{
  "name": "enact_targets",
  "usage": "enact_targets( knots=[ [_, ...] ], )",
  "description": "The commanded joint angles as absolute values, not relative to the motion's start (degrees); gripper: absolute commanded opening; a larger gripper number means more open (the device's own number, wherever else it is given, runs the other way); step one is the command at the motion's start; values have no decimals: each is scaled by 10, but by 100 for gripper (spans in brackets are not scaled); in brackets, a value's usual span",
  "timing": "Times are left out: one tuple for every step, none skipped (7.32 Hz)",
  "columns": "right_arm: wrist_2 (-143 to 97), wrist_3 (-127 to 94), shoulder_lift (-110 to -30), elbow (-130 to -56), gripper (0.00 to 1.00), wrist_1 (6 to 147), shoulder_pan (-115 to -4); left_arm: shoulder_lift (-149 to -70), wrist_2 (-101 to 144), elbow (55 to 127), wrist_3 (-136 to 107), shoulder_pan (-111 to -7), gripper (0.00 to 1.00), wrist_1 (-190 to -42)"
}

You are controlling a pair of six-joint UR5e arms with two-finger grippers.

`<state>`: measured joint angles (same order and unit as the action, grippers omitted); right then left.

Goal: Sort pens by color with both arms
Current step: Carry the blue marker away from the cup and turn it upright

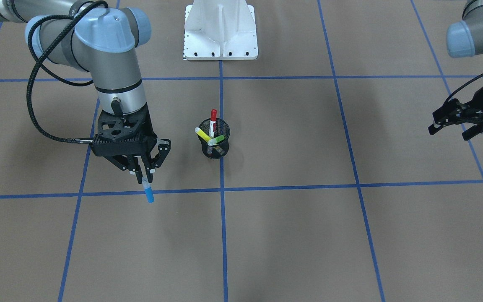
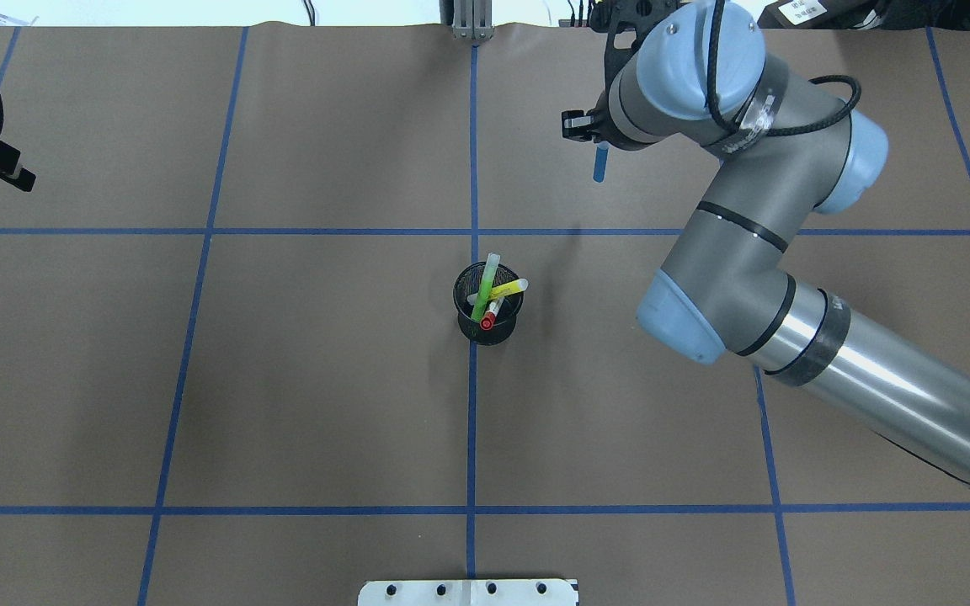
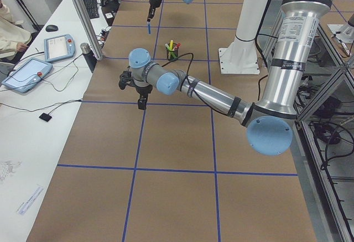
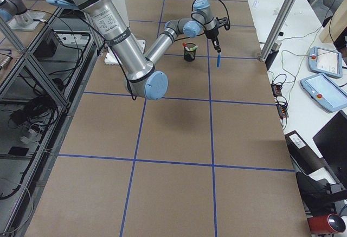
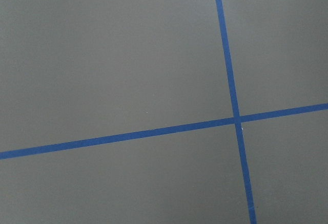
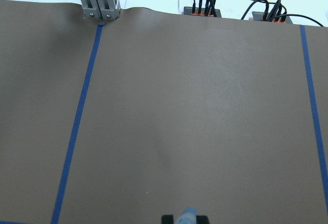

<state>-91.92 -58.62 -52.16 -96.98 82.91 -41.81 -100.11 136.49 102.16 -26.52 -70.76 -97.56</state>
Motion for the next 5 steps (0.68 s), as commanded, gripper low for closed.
enact_targets(
  knots=[
    [-841, -658, -554, -971, 0, 745, -387, -1001, 1365, 1021, -265, -708, 100, -976],
    [-810, -704, -569, -967, 0, 691, -371, -1001, 1364, 1021, -265, -708, 100, -976],
    [-789, -734, -582, -961, 0, 645, -355, -1001, 1365, 1021, -265, -708, 100, -976],
    [-758, -763, -591, -957, 0, 622, -339, -1001, 1361, 1021, -265, -708, 100, -976],
    [-718, -787, -600, -946, 0, 596, -315, -997, 1358, 1021, -265, -708, 100, -977]
  ],
)
